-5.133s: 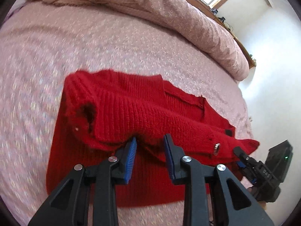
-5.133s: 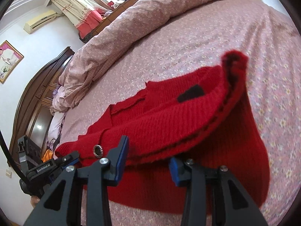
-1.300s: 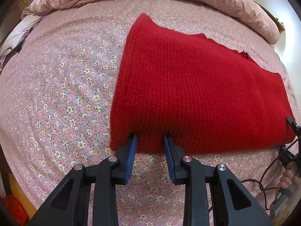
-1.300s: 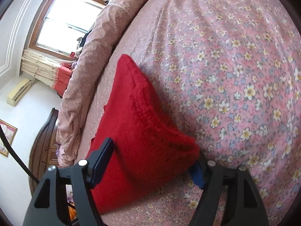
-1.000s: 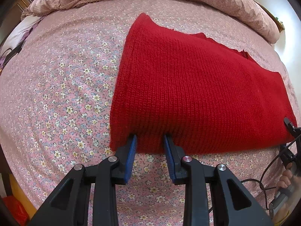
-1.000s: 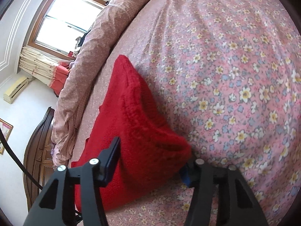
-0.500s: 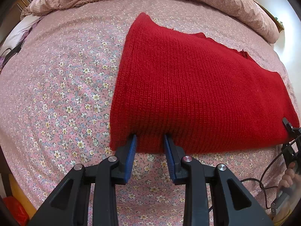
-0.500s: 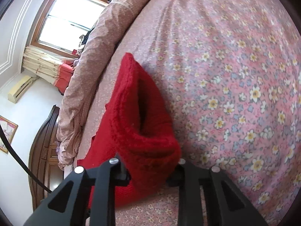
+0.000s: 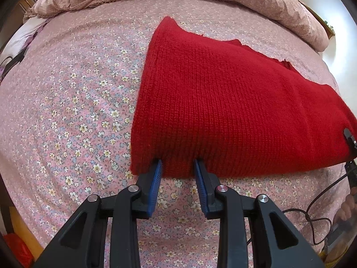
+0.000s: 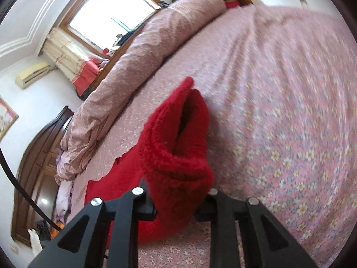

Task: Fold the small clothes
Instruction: 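Lift and fold the held red edge over the bundle with the right tool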

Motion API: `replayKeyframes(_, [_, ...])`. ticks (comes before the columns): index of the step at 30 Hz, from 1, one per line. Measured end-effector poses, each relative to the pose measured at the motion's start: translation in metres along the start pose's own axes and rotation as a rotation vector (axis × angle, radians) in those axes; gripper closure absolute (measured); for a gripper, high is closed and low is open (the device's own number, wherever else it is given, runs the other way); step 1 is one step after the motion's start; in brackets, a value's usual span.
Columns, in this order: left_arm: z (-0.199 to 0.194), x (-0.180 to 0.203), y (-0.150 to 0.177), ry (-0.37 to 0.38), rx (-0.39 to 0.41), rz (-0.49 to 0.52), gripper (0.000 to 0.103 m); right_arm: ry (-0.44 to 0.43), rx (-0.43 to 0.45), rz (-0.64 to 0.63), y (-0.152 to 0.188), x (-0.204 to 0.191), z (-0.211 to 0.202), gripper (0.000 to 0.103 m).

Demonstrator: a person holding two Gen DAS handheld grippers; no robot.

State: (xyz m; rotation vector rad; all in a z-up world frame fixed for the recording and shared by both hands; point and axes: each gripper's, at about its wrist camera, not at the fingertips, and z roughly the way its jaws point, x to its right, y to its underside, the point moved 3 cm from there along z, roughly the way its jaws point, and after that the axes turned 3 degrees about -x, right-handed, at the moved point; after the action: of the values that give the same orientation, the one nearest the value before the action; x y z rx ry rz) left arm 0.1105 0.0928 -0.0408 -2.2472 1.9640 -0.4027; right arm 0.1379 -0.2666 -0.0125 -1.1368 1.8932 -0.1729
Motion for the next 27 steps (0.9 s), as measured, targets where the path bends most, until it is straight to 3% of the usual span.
replayKeyframes(10, [-0.011,-0.001,0.001,0.010,0.011,-0.005,0.080,-0.003,0.037,-0.224,-0.007,-0.056,-0.015,0.083])
replayKeyframes(27, [-0.033,-0.030,0.006,-0.017,0.054,-0.045,0.080,-0.073,0.029,-0.424,0.002,-0.150,-0.010,0.083])
